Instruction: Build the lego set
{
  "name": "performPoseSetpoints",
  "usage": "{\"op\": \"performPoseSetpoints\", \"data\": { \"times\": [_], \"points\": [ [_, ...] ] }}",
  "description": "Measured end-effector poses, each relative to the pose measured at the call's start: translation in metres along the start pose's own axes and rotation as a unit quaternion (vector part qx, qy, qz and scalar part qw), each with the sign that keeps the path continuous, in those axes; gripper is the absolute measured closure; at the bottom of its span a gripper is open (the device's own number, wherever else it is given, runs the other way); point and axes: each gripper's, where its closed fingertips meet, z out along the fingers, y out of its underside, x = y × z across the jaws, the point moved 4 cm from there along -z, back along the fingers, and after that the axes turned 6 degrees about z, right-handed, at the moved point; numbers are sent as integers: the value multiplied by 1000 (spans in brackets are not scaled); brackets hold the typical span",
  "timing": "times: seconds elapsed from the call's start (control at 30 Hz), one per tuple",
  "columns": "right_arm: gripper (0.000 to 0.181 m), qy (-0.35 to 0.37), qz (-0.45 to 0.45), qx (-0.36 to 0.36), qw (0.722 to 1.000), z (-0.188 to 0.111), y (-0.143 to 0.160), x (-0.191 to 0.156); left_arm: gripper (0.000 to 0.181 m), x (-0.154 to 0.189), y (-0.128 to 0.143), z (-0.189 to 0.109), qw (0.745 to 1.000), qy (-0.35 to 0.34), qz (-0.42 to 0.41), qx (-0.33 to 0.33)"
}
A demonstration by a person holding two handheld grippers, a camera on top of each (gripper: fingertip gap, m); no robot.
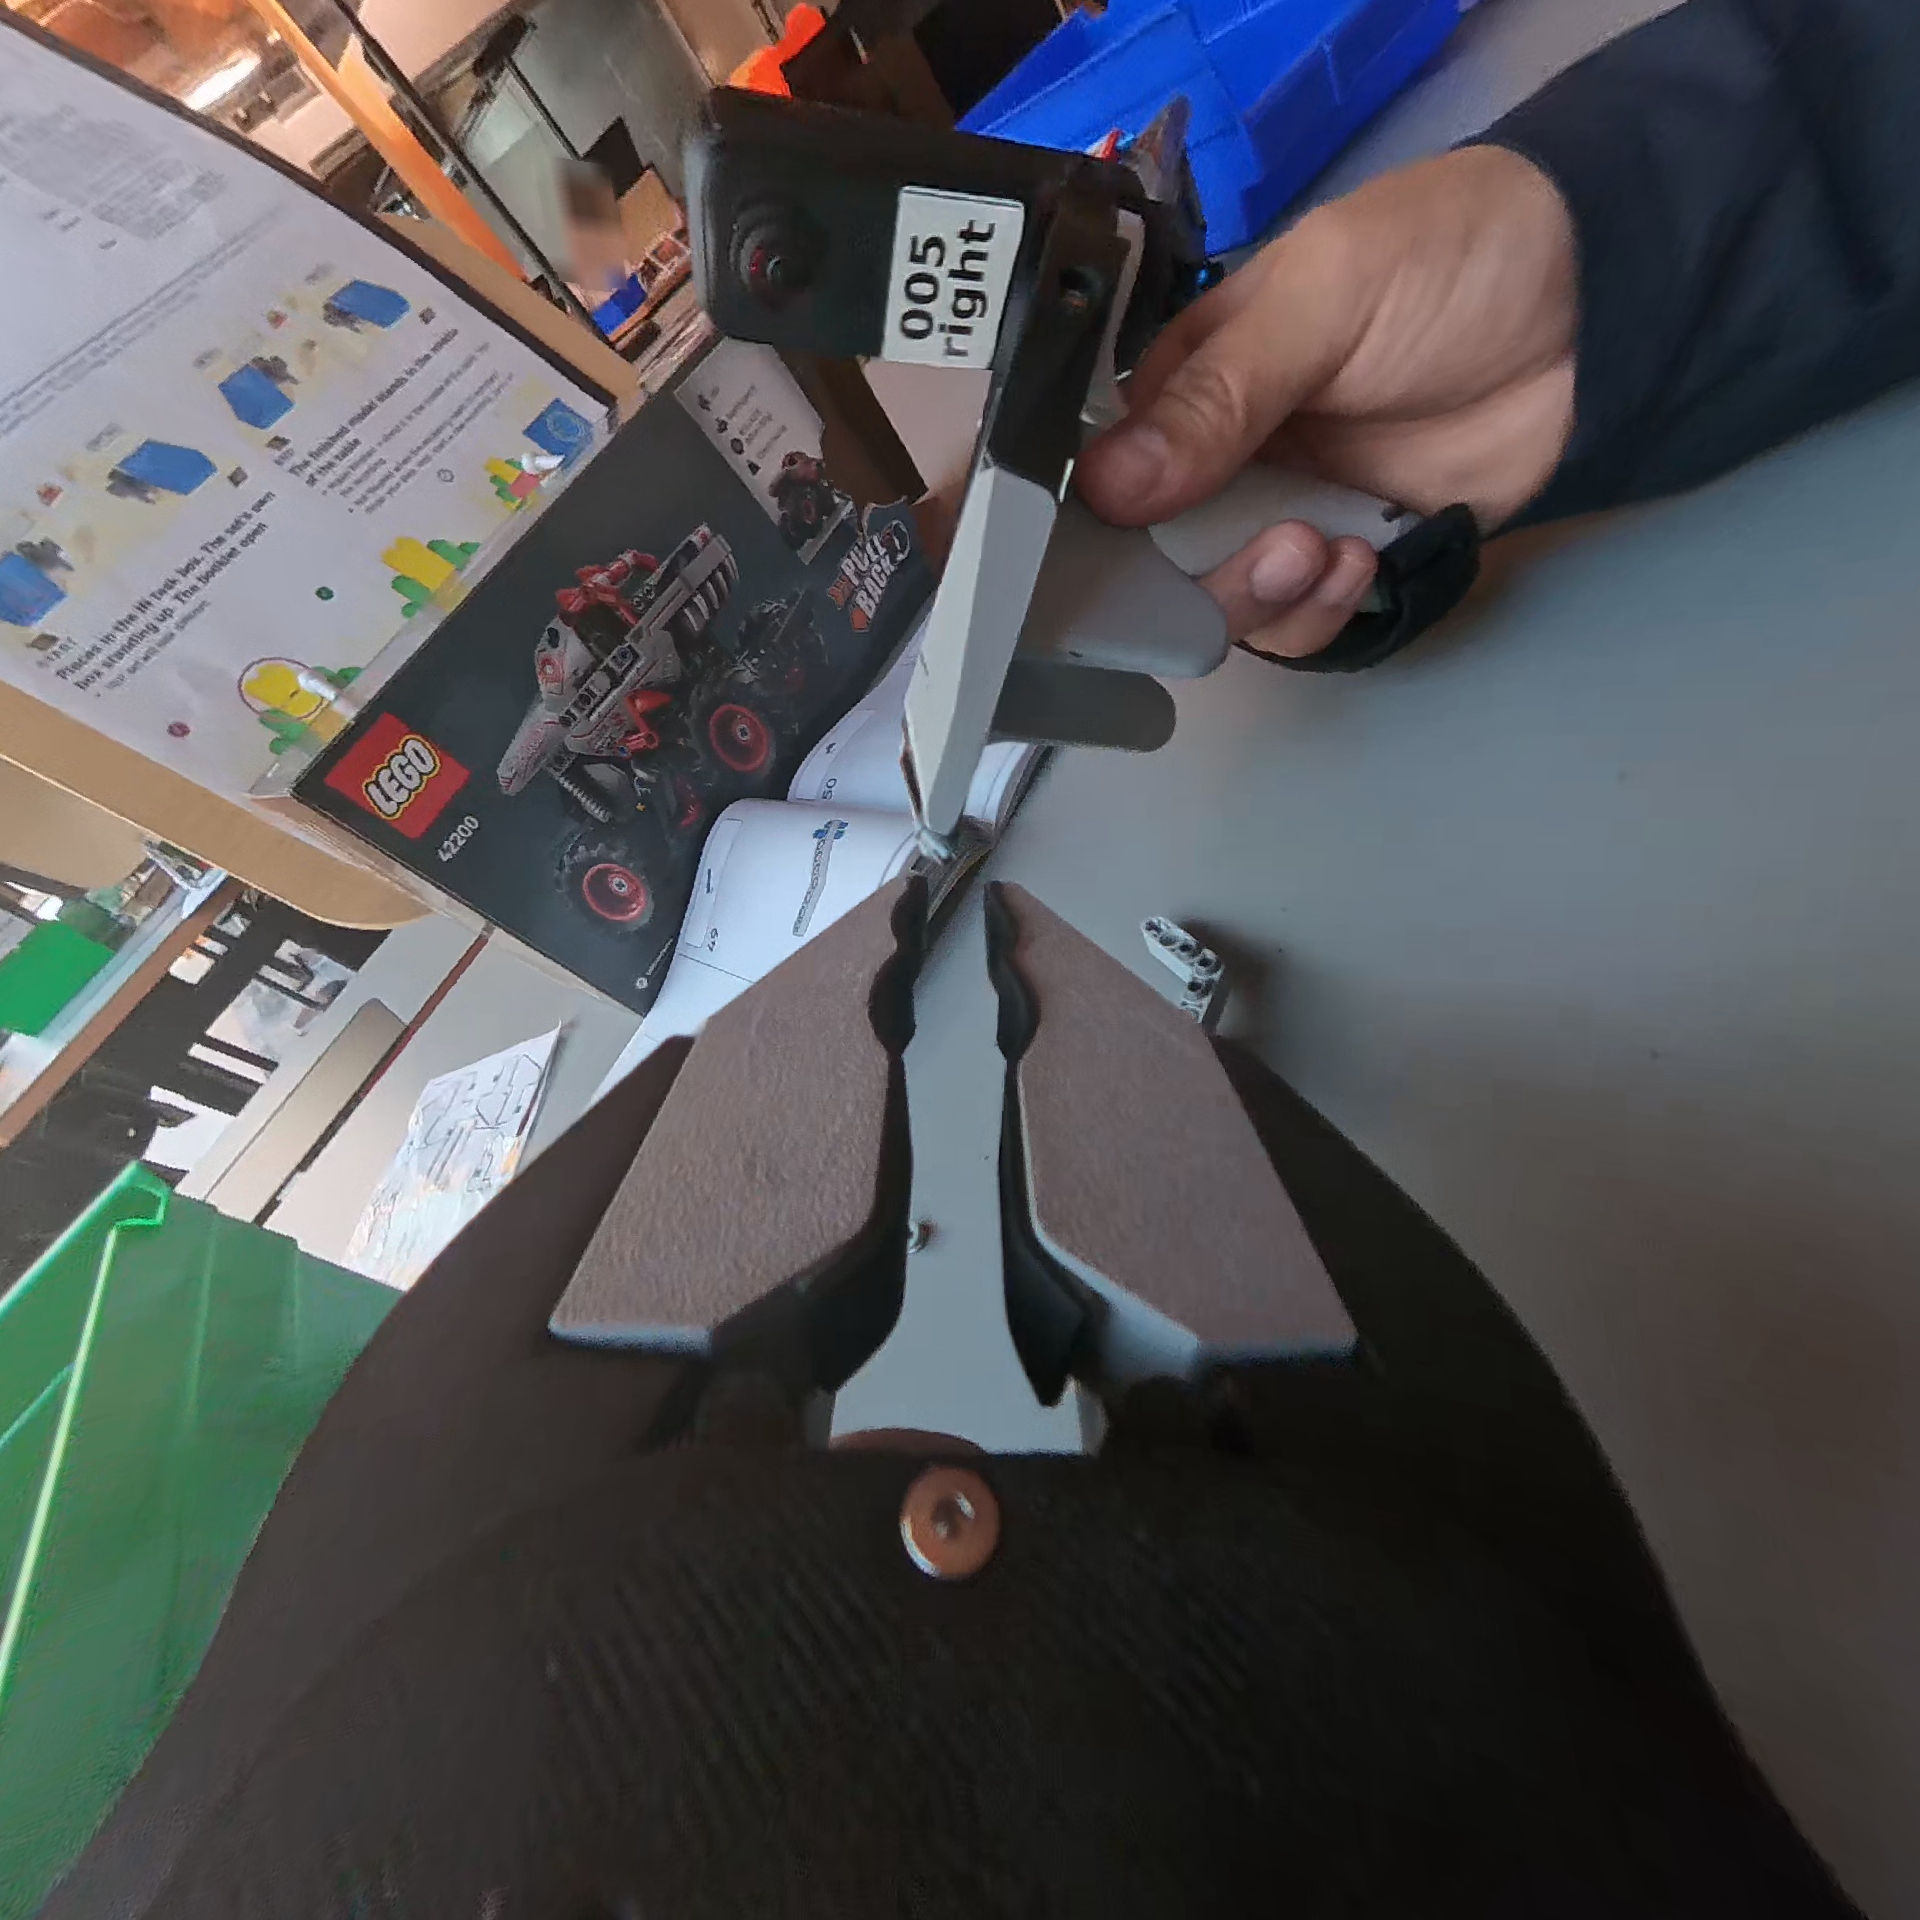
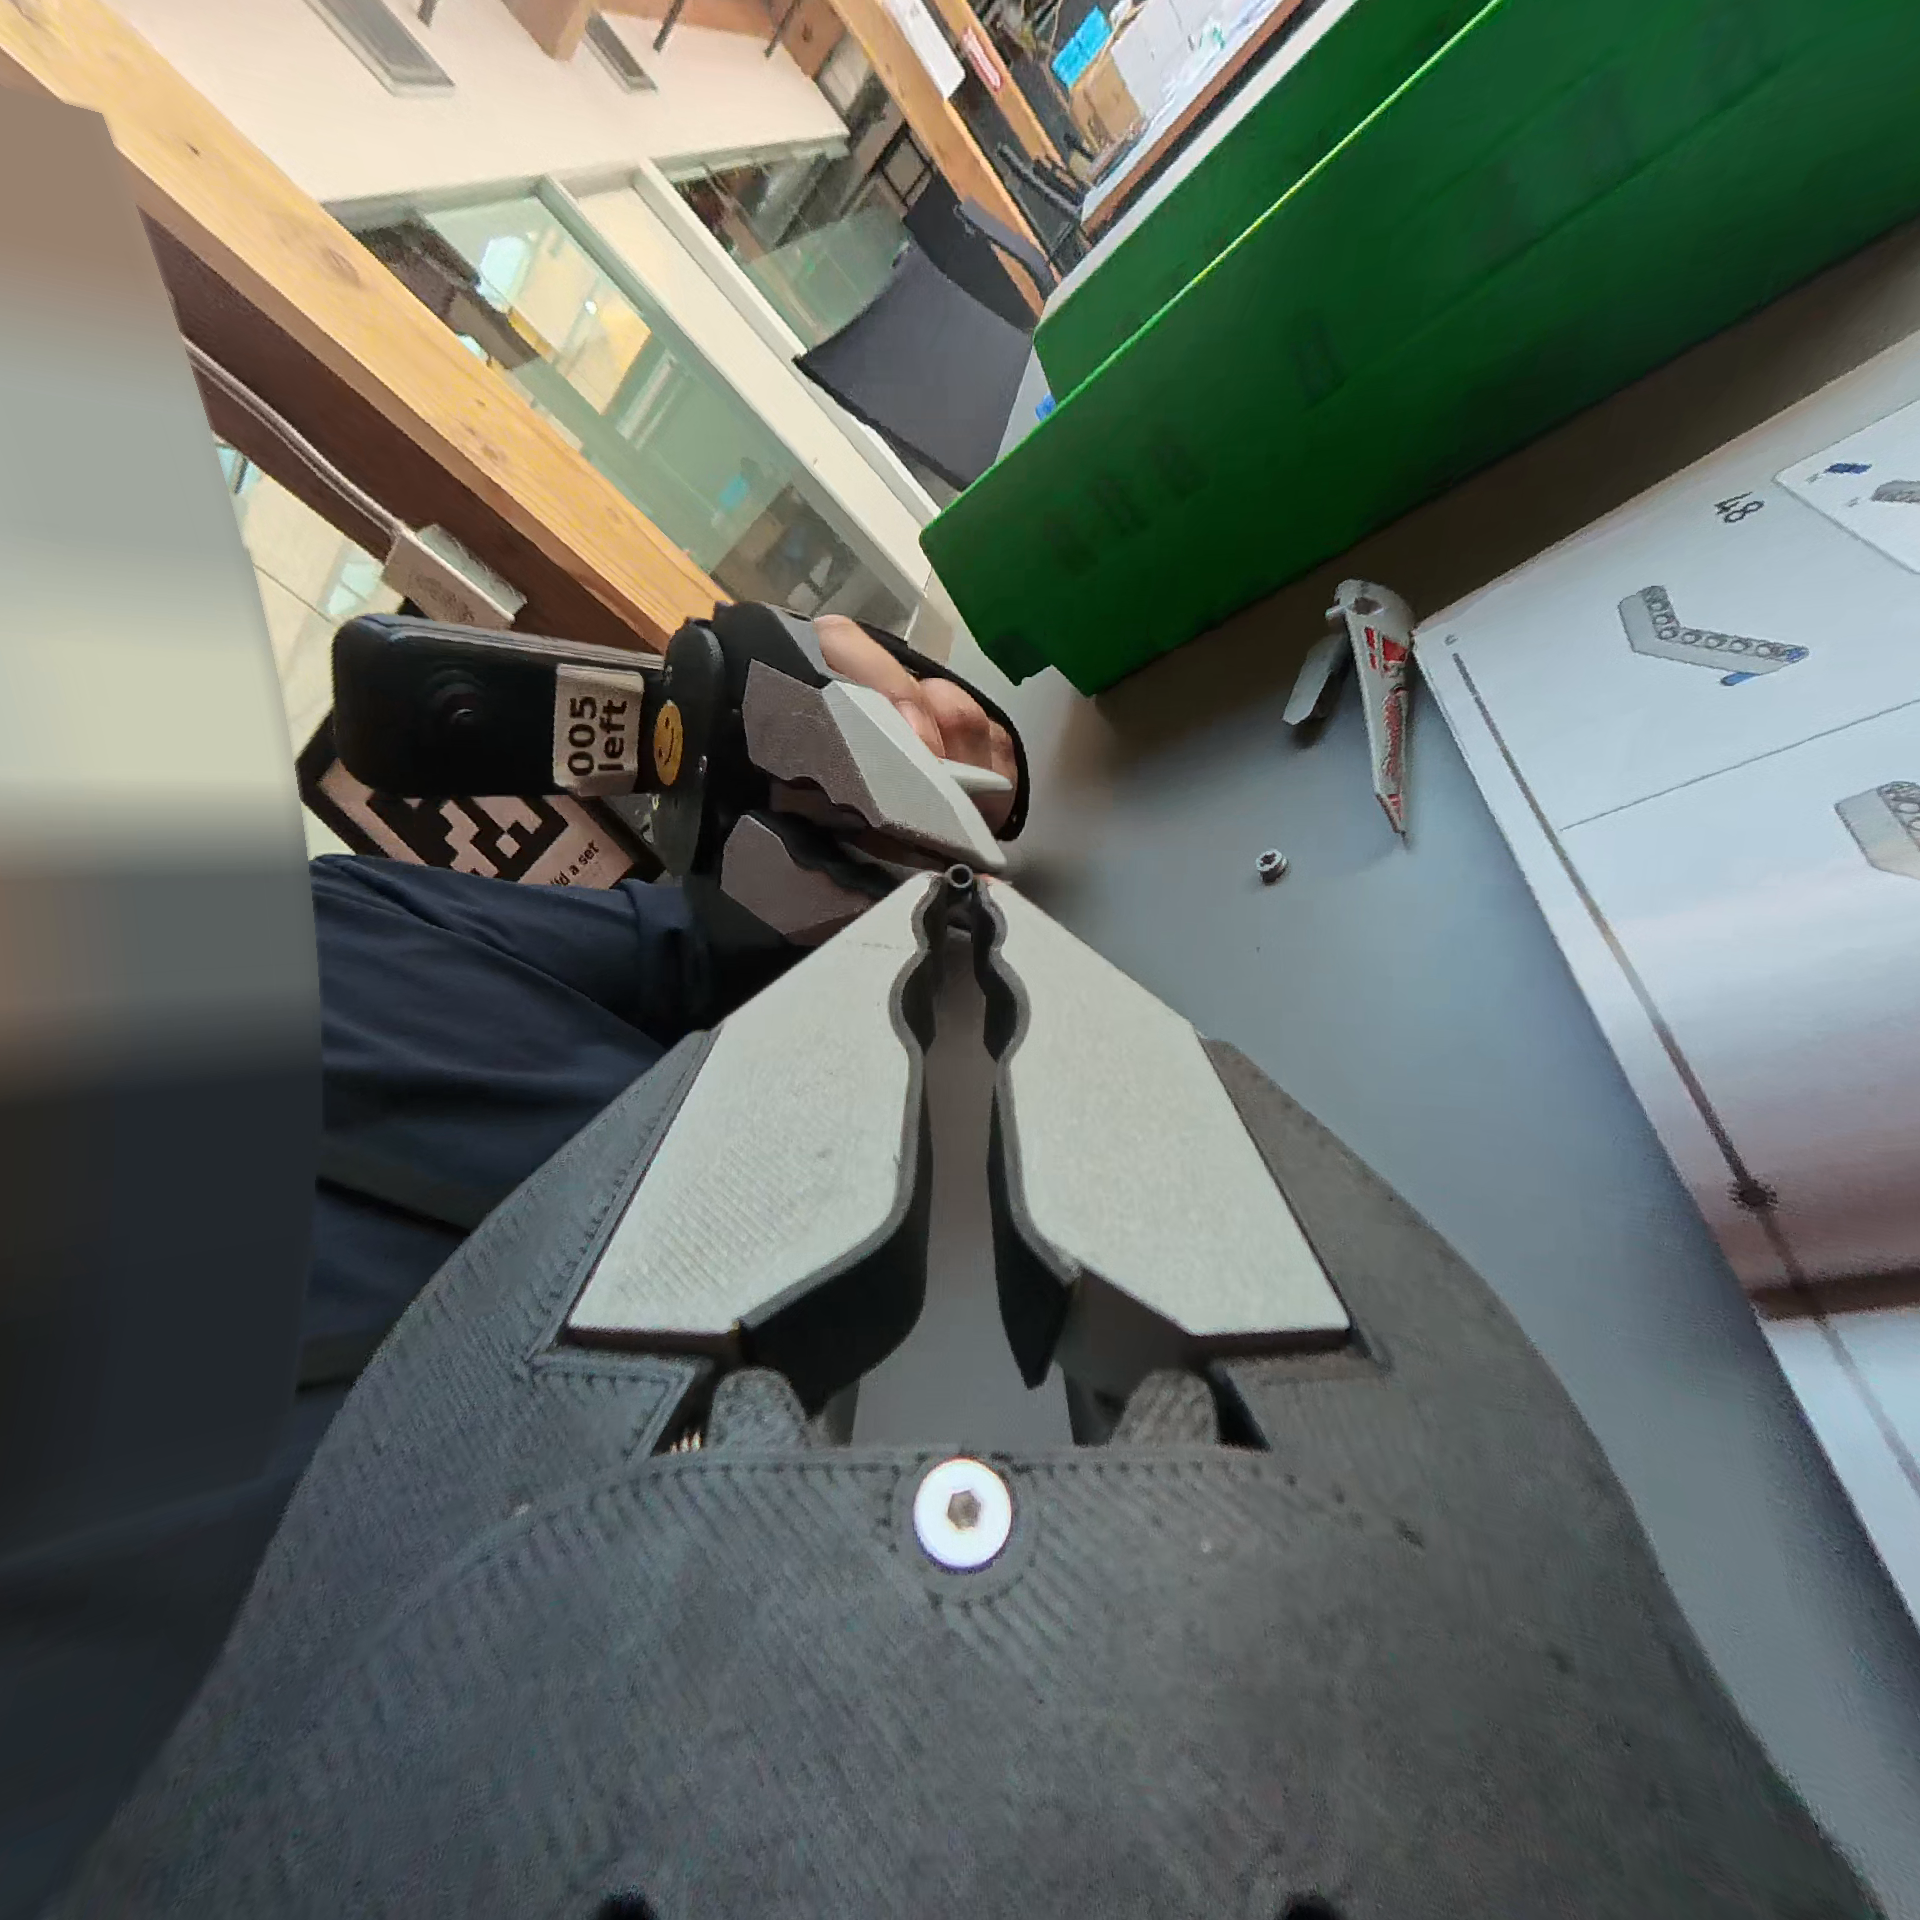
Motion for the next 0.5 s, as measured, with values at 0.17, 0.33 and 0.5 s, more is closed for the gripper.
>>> {"op": "performPoseSetpoints", "data": {
  "times": [0.17, 0.33, 0.5],
  "points": [
    [181, 14, -13, 30, 999, 2, -3, 2, 177, -6, -3, 0, 999, -25, -21, 3],
    [181, 17, -31, 57, 998, 4, -6, -3, 178, -9, -3, 1, 999, -38, -27, -2],
    [181, 31, -54, 62, 996, 5, -6, -7, 181, -11, -2, -2, 999, -45, -25, -1]
  ]
}}
